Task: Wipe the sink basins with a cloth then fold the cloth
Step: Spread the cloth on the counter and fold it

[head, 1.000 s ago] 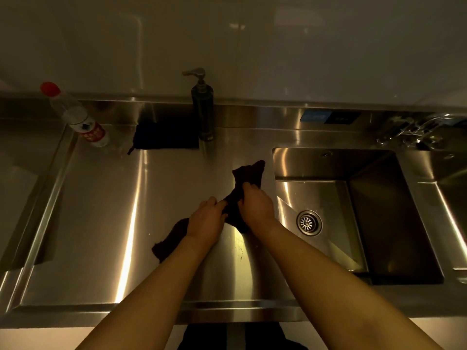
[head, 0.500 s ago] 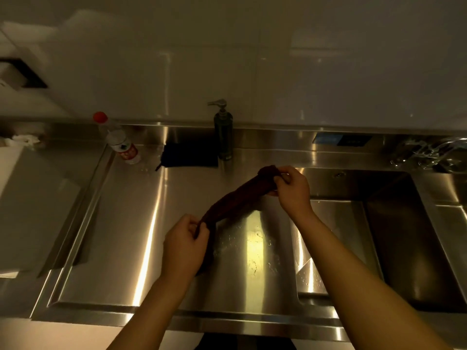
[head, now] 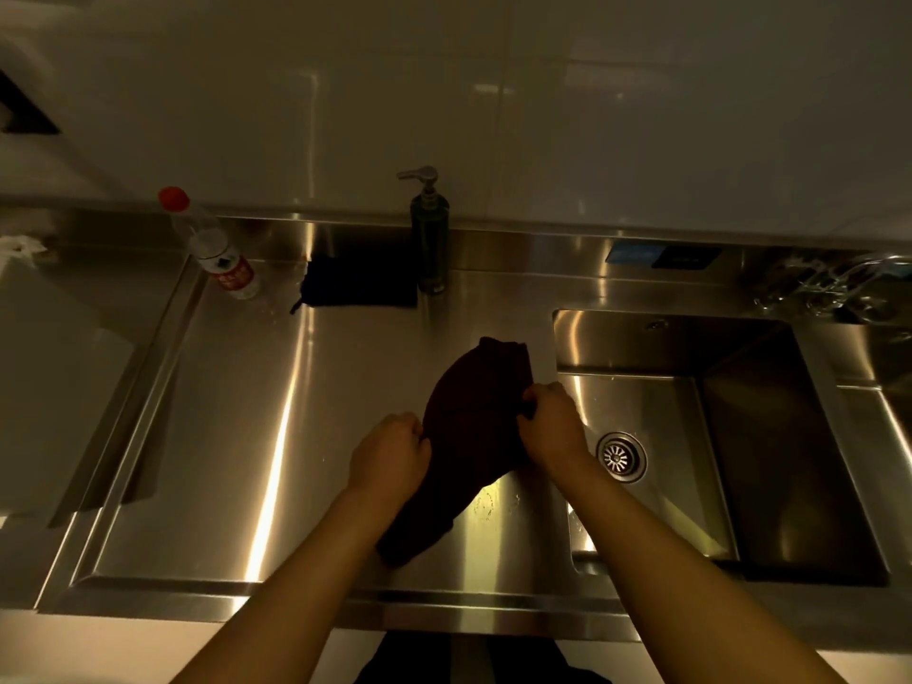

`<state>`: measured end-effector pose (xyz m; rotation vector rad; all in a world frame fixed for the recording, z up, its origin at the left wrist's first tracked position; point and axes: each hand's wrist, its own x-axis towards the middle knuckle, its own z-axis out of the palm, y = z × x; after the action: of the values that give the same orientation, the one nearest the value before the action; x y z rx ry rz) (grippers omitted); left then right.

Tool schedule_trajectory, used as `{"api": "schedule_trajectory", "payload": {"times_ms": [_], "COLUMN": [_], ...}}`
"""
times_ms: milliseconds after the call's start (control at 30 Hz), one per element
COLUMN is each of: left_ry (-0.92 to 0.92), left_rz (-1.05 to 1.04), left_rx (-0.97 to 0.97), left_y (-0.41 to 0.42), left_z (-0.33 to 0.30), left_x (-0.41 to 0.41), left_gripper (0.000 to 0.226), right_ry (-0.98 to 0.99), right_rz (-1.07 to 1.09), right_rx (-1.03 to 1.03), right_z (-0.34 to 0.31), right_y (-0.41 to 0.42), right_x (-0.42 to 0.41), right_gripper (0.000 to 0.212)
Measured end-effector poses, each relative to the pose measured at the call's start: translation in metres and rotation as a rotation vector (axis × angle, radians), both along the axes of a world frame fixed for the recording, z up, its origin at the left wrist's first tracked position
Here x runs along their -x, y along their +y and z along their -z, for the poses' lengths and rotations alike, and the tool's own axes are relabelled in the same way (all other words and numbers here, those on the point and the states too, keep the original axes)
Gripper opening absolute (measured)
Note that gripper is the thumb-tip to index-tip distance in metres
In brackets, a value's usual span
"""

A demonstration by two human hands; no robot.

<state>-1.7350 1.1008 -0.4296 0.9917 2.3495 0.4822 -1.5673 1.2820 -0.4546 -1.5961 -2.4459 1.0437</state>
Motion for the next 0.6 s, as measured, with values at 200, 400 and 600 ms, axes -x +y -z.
{"api": "schedule_trajectory", "payload": {"times_ms": [200, 400, 600], "left_ry": [0.075, 0.121, 0.138], "left_rz": [0.106, 0.18, 0.25], "left_rx": [-0.033, -0.08, -0.04], "left_y": [0.06, 0.105, 0.127], "left_z": [0.023, 0.043, 0.053], "left_x": [0.02, 0.027, 0.028], "left_gripper": [0.03, 0.033, 0.025], "right_ry": [0.1, 0.113, 0.092], "right_rz": [0.039, -0.029, -0.047], "right_rx": [-0.016, -0.133, -0.172], "right_z": [0.012, 0.022, 0.038], "right_y": [0.006, 0.034, 0.046], "right_x": [0.013, 0.034, 0.044], "right_gripper": [0.041, 0.03, 0.024]}}
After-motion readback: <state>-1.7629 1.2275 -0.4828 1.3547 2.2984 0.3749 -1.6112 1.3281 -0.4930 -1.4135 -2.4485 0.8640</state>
